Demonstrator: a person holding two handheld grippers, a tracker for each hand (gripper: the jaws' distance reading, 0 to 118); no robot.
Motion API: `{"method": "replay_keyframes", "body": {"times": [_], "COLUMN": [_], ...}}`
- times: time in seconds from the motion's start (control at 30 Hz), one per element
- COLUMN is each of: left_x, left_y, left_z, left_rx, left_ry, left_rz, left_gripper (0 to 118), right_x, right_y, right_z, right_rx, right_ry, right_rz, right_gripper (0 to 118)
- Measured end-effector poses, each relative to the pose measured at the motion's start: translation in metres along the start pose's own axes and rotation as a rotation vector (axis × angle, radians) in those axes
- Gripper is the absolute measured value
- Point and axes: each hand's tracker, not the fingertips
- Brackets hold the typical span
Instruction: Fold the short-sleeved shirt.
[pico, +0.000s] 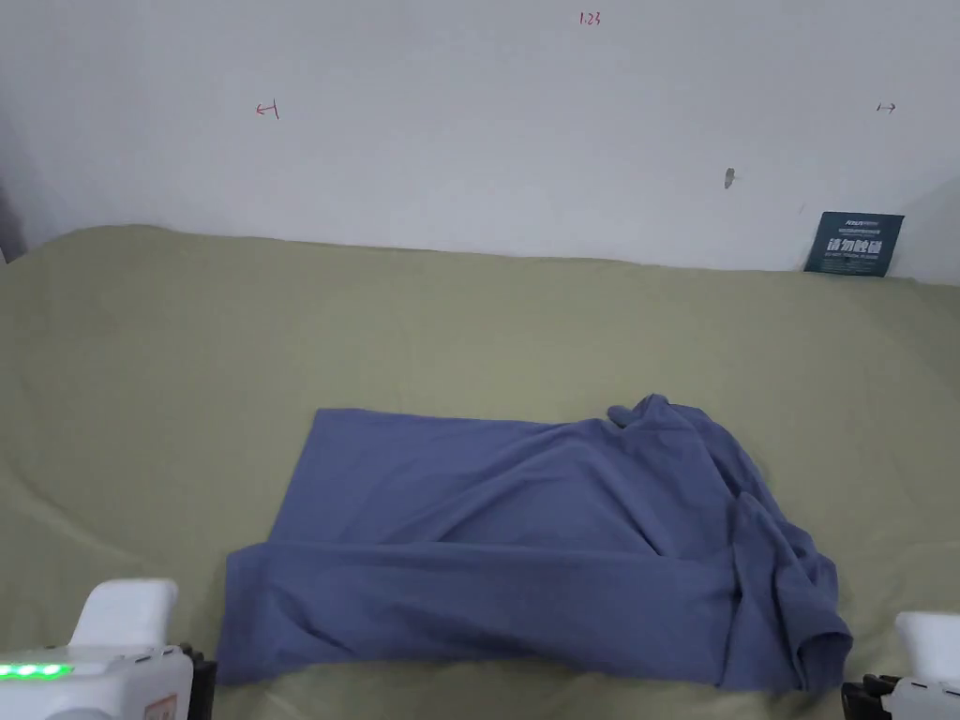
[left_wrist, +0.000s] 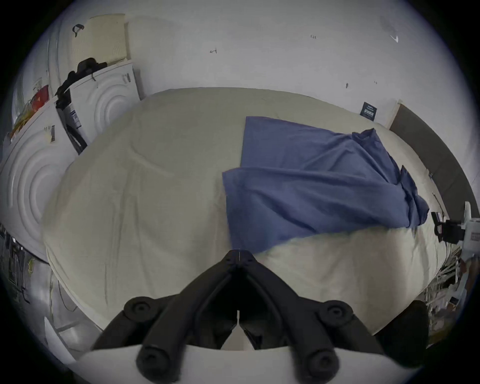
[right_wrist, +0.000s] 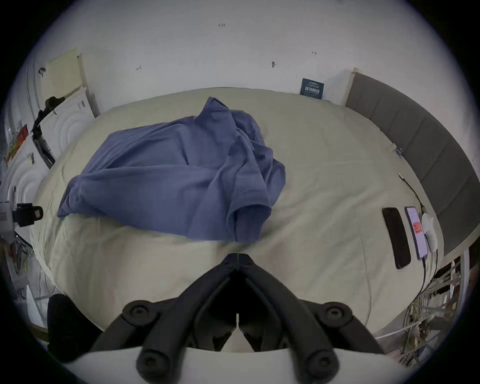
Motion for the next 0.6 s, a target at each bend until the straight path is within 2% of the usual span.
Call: {"method": "replay_keyframes", "body": {"times": [0.07,0.1,0.13,0.17,0.2,0.23,0.47,0.53,0.57,0.6], "left_x": [0.0,-0.001,-0.003,-0.004,0.002,0.001,0.015,0.021,0.023,0.024], "left_y": [0.023,0.032,0.041,0.05,0.054,0.058,0.045,0.039,0.038,0.04], "left_z": [-0.012,-0.02,-0.031,-0.041,-0.045,-0.058,-0.104,-0.101,-0.095,-0.092], "left_rx": [-0.035,-0.045,-0.078,-0.112,-0.122,-0.152,-0.291,-0.26,-0.226,-0.215], "left_ry": [-0.02,-0.024,-0.051,-0.064,-0.046,-0.045,-0.031,0.025,0.013,0.024], "left_rz": [-0.019,-0.011,0.007,0.026,0.056,0.075,0.083,0.015,0.008,0.004], "left_gripper": [0,7,43,83,113,118,104,100,92,76], "right_x": [0.003,0.003,0.004,0.005,0.006,0.006,0.02,0.026,0.029,0.032], "right_y": [0.004,0.007,0.009,0.01,0.011,0.012,0.013,0.016,0.018,0.021], "right_z": [0.002,0.003,0.003,0.003,0.003,0.002,-0.005,-0.009,-0.012,-0.016], "right_rx": [0.007,0.01,0.013,0.014,0.015,0.015,-0.007,-0.01,-0.013,-0.022], "right_ry": [-0.002,-0.003,-0.006,-0.007,-0.008,-0.008,-0.012,-0.019,-0.017,-0.006], "right_rz": [-0.007,-0.007,-0.006,-0.006,-0.007,-0.006,-0.022,-0.039,-0.058,-0.082], "right_gripper": [0,0,0,0,0,0,0,0,0,3]}}
